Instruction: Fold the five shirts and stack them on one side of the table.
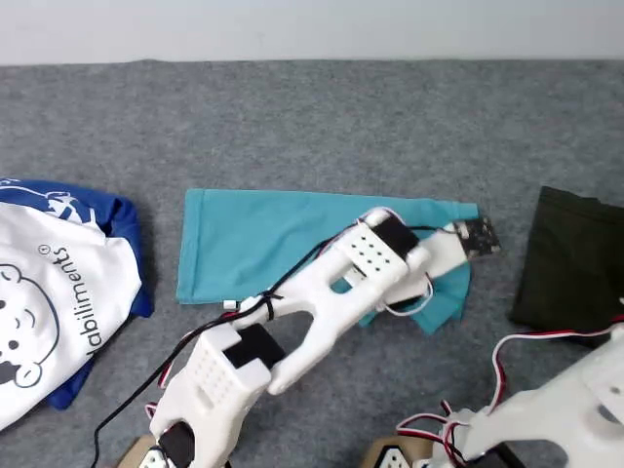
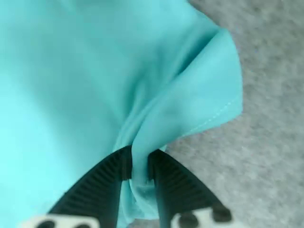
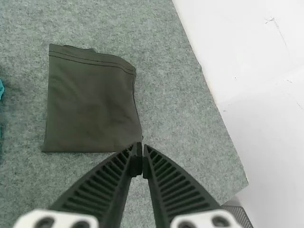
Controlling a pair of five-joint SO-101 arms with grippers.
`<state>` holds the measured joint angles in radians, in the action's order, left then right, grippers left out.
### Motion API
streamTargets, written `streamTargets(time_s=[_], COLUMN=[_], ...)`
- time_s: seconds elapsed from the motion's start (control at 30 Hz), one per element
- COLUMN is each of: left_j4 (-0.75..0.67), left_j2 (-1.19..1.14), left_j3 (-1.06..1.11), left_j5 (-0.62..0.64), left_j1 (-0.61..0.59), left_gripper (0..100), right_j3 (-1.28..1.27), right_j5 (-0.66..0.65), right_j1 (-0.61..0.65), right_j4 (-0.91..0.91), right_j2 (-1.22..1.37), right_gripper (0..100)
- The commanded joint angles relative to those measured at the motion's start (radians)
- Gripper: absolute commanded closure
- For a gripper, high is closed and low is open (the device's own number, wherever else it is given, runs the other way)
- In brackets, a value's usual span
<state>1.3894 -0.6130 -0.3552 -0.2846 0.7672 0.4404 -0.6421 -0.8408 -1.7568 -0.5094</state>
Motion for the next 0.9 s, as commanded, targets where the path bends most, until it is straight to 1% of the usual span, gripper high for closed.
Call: streamTargets(time_s=[0.0,0.27,0.33,0.43,0.53,0.87], left_j4=[-0.023,-0.091,-0.091,-0.086,-0.086,-0.075], left_j2=[0.066,0.025,-0.006,-0.052,-0.087,-0.203], left_j3=[-0.056,-0.068,-0.085,-0.12,-0.166,-0.295], left_j5=[0.009,0.009,0.012,0.025,0.08,0.046], left_j1=[-0.025,-0.095,-0.112,-0.14,-0.18,-0.288], left_gripper=[99,98,94,85,80,80], right_j3=[0.052,0.052,0.052,0.051,0.051,0.051], right_j5=[-0.005,-0.005,-0.005,-0.005,-0.005,-0.005], right_j1=[-0.01,-0.008,-0.008,-0.008,-0.008,-0.007], right_j4=[-0.041,-0.041,-0.041,-0.041,-0.041,-0.041], right_j2=[-0.021,-0.021,-0.021,-0.021,-0.021,-0.021], right_gripper=[98.6,98.5,98.5,98.4,98.4,98.4])
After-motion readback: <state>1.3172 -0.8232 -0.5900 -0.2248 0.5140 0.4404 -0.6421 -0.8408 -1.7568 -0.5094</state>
